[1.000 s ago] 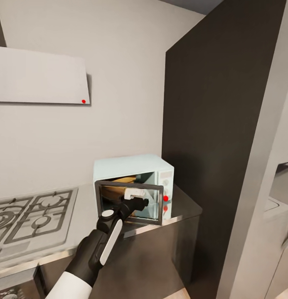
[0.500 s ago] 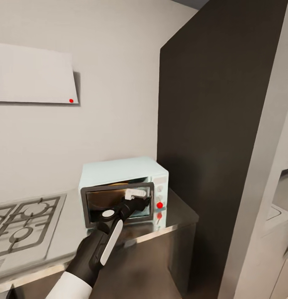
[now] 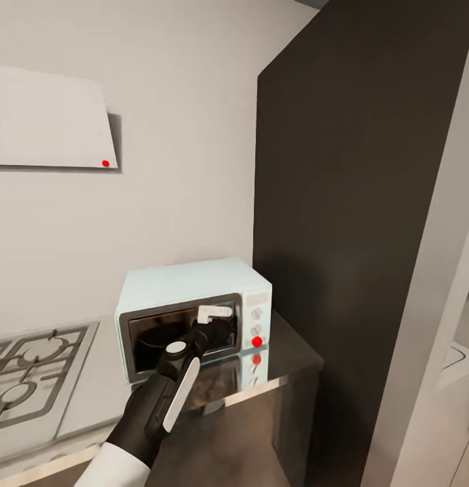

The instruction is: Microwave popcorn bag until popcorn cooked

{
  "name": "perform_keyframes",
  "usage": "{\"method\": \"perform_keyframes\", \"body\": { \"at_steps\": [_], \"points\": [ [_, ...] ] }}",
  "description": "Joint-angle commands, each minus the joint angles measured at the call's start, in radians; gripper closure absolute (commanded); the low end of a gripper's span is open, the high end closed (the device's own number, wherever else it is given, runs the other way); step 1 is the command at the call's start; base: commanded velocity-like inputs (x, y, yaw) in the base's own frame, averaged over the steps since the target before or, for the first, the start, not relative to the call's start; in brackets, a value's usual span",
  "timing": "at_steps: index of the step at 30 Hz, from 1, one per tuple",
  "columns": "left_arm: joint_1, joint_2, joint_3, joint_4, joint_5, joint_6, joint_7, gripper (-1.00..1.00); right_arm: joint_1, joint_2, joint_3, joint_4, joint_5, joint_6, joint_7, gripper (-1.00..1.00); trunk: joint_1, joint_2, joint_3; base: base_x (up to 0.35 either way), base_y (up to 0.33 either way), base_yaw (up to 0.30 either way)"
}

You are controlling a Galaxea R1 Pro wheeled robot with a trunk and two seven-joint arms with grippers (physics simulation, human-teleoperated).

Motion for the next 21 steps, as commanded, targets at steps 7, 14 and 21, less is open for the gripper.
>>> {"method": "perform_keyframes", "body": {
  "at_steps": [7, 14, 21],
  "points": [
    [-0.001, 0.0, 0.0, -0.001, 0.009, 0.005, 0.015, -1.0, -0.001, -0.001, -0.009, 0.003, 0.01, -0.006, 0.002, -1.0, 0.0, -0.001, -0.001, 0.085, 0.0, 0.0],
    [-0.001, 0.0, 0.002, -0.021, 0.01, 0.005, 0.031, -1.0, -0.001, -0.001, -0.009, 0.003, 0.01, -0.006, 0.002, -1.0, 0.0, -0.001, -0.001, -0.185, 0.0, 0.0],
    [-0.001, 0.0, -0.027, -0.026, 0.01, 0.005, 0.037, -1.0, -0.001, -0.003, -0.002, 0.002, 0.015, -0.002, 0.002, -1.0, 0.0, -0.001, -0.001, -0.343, 0.0, 0.0]
  ]
}}
